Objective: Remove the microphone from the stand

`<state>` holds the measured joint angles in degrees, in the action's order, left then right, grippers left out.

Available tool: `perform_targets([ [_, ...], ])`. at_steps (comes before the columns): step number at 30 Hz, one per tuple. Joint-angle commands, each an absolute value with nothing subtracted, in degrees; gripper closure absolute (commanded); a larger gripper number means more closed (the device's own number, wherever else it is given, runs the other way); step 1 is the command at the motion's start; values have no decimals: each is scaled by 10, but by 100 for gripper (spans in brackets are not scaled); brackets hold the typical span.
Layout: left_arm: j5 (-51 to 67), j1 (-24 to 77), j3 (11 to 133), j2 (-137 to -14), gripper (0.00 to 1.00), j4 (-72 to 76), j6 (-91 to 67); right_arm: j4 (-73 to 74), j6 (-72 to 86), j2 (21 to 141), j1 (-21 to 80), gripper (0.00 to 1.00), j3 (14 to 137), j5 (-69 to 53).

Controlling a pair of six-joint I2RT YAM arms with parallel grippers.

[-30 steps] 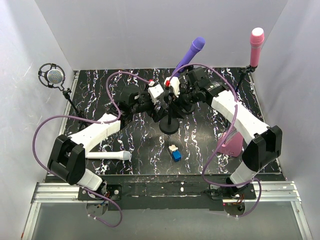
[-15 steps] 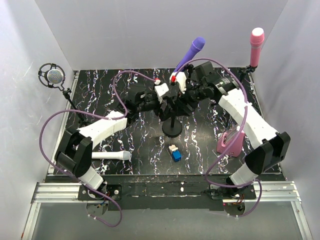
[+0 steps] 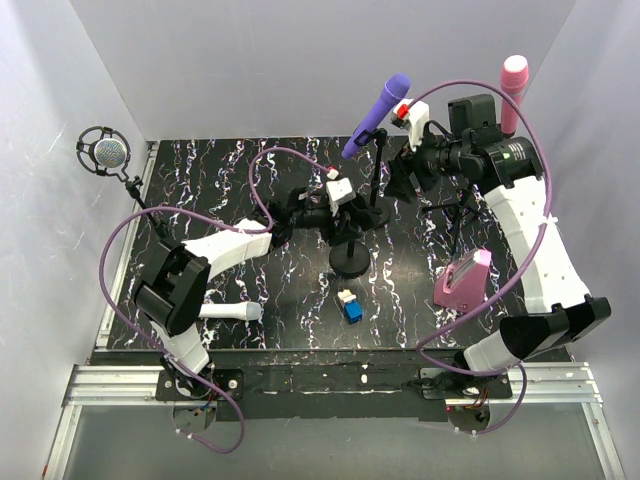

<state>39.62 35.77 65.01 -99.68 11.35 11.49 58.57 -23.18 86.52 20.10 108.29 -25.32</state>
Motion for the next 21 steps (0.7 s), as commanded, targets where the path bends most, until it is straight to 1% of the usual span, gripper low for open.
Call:
perform_targets([
  [1,408,357,671,-991,55,141,120,592,-201,833,200,21,1053,-269],
  [3,396,358,667,-987,64,146,118,590,-198,830,200,21,1046,-268],
  [5,382,357,660,-980,72,148,117,587,-197,829,200,21,1042,-265],
  [6,372,357,654,-974,78,148,116,584,-197,829,199,21,1039,-263],
  [7,367,356,649,-965,87,146,117,582,-197,829,200,22,1036,-262],
  [8,360,355,644,-956,100,143,120,579,-197,828,199,22,1035,-261],
  [12,318,338,613,-922,100,133,114,577,-192,828,198,23,1036,-268],
  [16,238,295,581,-890,100,139,106,577,-201,824,198,24,1027,-277],
  [21,143,235,563,-891,100,191,127,577,-201,818,198,24,1017,-283],
])
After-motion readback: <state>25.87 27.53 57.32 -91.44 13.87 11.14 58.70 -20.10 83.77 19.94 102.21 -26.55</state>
